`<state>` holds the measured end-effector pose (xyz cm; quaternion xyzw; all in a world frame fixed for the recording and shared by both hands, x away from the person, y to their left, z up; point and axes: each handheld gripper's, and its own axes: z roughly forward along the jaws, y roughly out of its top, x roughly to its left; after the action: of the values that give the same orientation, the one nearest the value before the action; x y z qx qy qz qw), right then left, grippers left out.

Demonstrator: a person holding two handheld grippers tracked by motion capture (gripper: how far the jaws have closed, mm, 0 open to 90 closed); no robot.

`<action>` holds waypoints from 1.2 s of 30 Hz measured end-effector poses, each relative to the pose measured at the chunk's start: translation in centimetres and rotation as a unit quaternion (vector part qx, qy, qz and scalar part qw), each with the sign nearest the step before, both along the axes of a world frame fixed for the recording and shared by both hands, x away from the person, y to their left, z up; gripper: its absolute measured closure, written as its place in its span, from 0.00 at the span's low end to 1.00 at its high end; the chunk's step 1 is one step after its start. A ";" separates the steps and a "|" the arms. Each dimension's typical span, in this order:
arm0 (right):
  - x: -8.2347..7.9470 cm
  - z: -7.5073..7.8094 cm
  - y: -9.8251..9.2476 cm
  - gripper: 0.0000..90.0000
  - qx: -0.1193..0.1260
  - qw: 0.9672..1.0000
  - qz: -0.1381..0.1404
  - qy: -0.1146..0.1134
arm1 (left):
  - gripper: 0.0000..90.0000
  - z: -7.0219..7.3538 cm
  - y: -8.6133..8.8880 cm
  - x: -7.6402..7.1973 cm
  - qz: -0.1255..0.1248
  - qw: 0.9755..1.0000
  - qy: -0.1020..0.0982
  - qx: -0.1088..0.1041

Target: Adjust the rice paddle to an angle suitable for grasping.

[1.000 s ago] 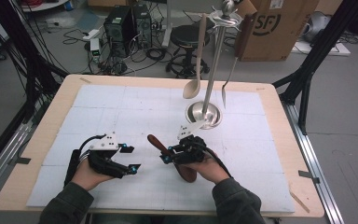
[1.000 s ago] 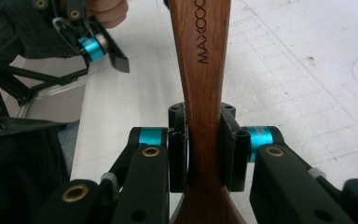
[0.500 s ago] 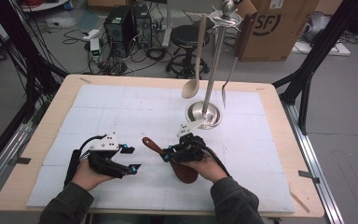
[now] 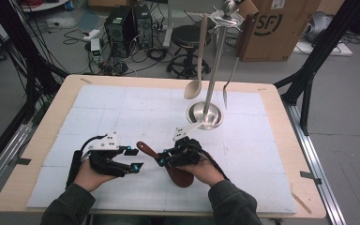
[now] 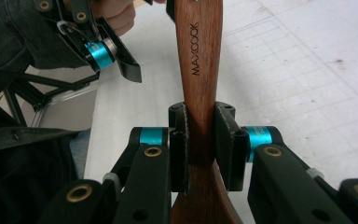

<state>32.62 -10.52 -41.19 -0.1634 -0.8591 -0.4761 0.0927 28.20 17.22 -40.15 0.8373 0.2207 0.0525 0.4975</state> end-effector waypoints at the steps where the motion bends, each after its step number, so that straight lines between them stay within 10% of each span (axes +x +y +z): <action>1: 0.0 -0.1 0.2 0.86 -0.002 1.000 0.005 -0.002 | 0.50 0.0 -0.1 0.0 -0.002 1.000 -0.001 0.000; 22: 0.4 -0.3 1.1 0.85 -0.006 0.999 0.027 0.026 | 0.50 0.4 -0.6 -0.4 -0.014 1.000 -0.009 -0.011; 36: 0.6 2.2 -0.2 0.85 0.074 0.996 -0.057 0.010 | 0.42 0.5 -1.0 -0.6 -0.012 1.000 -0.014 -0.013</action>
<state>33.24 -10.67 -39.03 -0.2090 -0.8099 -0.5413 0.0857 27.64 16.26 -39.65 0.8324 0.2041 0.0552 0.5123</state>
